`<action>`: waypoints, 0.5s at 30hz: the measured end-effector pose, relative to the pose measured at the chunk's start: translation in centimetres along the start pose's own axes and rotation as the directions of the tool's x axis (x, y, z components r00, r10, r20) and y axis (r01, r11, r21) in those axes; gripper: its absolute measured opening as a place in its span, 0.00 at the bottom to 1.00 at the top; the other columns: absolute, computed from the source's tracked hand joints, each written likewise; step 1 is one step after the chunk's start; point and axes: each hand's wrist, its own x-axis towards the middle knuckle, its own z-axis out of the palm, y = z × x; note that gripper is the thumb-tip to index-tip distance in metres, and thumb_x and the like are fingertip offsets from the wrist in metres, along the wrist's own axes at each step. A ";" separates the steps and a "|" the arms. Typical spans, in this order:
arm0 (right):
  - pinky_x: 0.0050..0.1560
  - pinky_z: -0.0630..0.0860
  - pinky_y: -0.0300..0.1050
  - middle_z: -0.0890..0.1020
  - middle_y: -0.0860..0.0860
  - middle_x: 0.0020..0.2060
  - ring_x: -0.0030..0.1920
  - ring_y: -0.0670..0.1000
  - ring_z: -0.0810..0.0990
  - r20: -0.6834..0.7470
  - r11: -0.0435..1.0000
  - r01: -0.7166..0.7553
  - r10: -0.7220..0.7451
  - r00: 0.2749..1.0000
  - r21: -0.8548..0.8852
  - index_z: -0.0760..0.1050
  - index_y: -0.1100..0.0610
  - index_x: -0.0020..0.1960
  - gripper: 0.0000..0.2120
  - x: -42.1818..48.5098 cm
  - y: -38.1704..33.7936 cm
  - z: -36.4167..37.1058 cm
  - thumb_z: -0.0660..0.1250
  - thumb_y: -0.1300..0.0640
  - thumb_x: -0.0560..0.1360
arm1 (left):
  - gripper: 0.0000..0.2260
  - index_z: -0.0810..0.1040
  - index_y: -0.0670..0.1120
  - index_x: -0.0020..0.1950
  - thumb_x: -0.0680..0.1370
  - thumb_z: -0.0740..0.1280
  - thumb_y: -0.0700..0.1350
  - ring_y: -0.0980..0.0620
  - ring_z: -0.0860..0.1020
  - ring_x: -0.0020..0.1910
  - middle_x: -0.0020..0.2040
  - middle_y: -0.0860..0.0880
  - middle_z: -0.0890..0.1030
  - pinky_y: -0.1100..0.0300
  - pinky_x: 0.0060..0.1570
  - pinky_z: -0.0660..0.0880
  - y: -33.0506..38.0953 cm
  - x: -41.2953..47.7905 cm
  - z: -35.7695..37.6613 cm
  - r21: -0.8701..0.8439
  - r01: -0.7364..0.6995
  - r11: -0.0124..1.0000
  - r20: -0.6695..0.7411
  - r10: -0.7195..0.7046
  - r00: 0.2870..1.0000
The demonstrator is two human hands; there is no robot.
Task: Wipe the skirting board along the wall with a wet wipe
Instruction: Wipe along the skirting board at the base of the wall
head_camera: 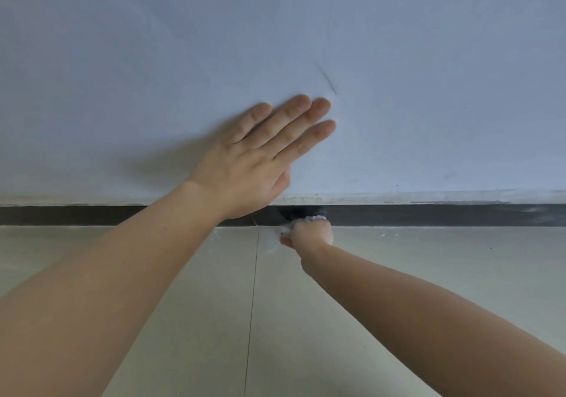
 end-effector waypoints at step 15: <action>0.45 0.81 0.48 0.80 0.58 0.43 0.35 0.53 0.79 0.165 0.819 -0.130 0.044 0.985 0.559 0.70 0.61 0.50 0.05 -1.6 -0.4 0.8 0.57 0.62 0.79 | 0.32 0.47 0.49 0.80 0.78 0.56 0.51 0.54 0.35 0.76 0.76 0.51 0.34 0.56 0.73 0.38 -0.2 0.1 0.8 -0.028 0.007 1.000 0.004 -0.007 1.000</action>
